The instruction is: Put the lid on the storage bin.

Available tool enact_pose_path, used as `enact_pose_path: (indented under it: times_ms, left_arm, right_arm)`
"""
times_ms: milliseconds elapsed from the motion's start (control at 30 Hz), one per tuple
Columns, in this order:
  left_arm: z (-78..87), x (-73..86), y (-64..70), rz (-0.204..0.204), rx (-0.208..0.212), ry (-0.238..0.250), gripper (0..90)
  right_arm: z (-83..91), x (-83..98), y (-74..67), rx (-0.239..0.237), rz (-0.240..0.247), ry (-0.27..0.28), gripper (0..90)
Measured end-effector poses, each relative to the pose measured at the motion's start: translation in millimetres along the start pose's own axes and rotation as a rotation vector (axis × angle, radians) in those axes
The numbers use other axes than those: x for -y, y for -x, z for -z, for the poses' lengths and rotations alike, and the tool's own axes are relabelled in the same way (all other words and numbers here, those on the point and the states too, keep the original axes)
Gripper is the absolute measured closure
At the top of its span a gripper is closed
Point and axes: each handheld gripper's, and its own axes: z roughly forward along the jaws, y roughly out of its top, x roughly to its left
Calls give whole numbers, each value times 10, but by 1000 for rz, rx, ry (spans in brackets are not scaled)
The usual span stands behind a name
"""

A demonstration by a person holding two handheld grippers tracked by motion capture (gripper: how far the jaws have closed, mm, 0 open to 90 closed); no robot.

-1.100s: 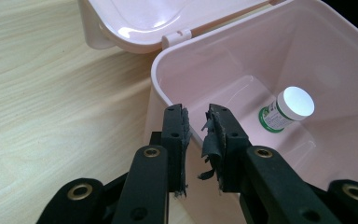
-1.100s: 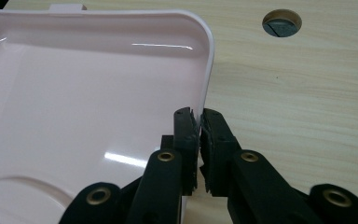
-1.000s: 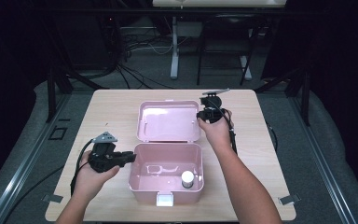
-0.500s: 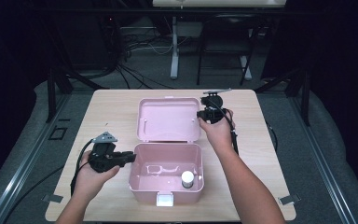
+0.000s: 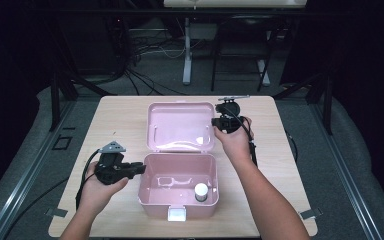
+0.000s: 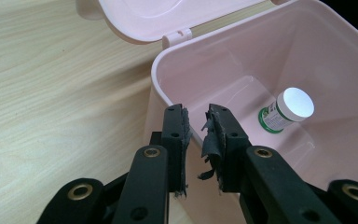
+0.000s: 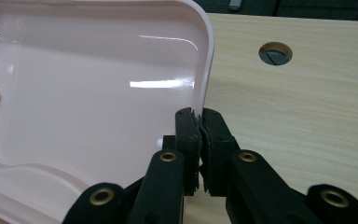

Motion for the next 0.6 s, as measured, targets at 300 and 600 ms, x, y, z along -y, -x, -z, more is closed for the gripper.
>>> enact_pose_path:
  times_ms: [300, 600]
  left_arm:
    - [1, -1, 0, 1, 0, -2, 773]
    - [1, -1, 2, 2, -2, -2, 773]
  right_arm:
    - [66, 4, -13, -6, 10, 26, 869]
    - [143, 16, -27, -10, 32, 47, 870]
